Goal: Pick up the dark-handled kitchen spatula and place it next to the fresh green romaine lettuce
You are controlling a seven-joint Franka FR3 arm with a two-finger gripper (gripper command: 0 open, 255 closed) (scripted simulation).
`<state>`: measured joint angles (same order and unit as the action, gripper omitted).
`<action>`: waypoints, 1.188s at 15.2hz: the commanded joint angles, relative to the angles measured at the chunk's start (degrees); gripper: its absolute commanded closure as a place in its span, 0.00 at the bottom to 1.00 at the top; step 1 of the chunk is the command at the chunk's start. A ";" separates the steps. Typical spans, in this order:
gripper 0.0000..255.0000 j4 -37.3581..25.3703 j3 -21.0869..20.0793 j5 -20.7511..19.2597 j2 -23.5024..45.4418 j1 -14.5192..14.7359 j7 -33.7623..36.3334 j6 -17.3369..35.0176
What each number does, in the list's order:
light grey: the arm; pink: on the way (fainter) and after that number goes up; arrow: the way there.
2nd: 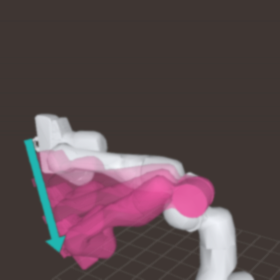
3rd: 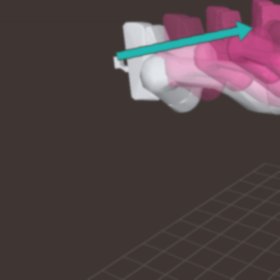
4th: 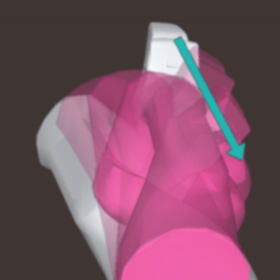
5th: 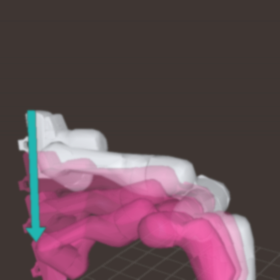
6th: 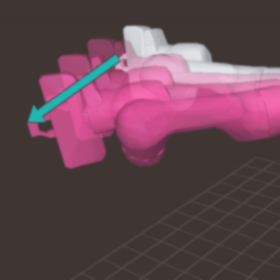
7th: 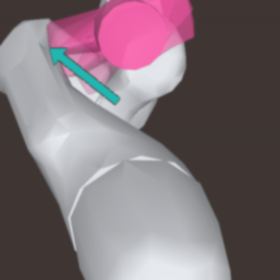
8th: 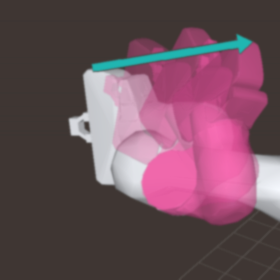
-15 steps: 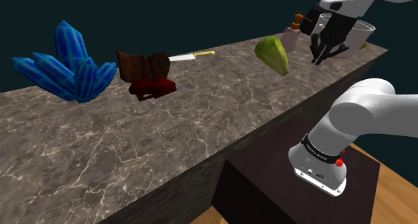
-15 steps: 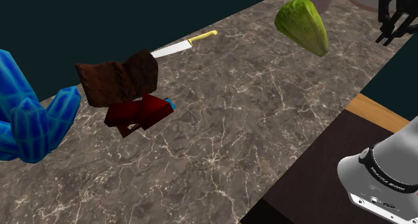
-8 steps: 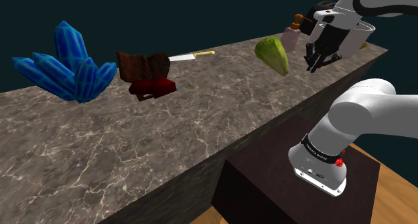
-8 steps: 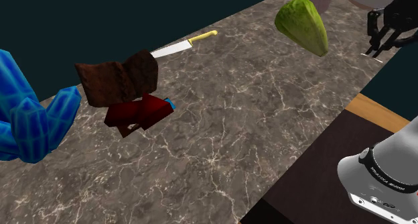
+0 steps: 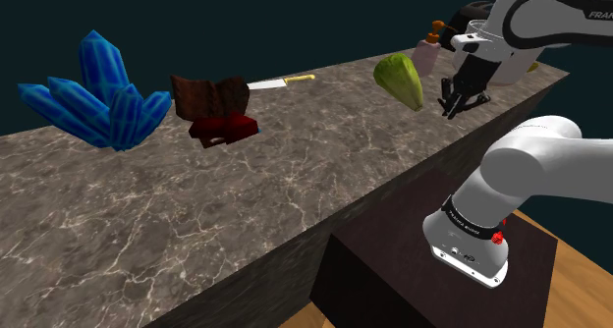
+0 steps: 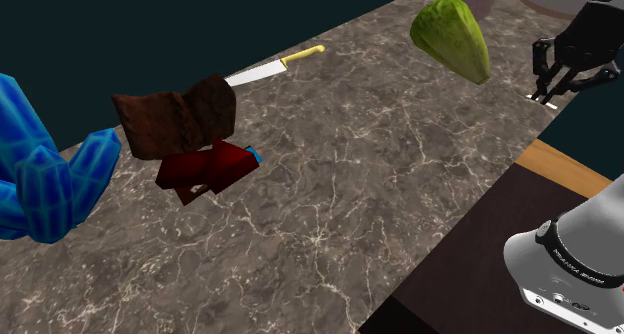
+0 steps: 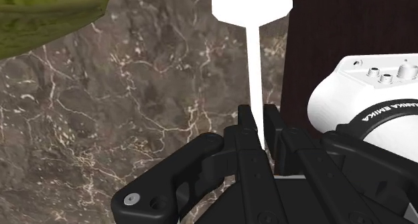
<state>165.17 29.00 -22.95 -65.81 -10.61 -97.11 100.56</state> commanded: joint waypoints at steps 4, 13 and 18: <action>1.00 3.39 2.16 -2.23 0.66 -1.17 -0.28 3.90; 1.00 8.15 6.02 -6.23 3.76 -2.79 -0.49 11.38; 1.00 8.15 6.02 -6.23 3.76 -2.79 -0.49 11.38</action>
<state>173.31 35.00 -29.16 -62.05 -13.38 -97.60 111.92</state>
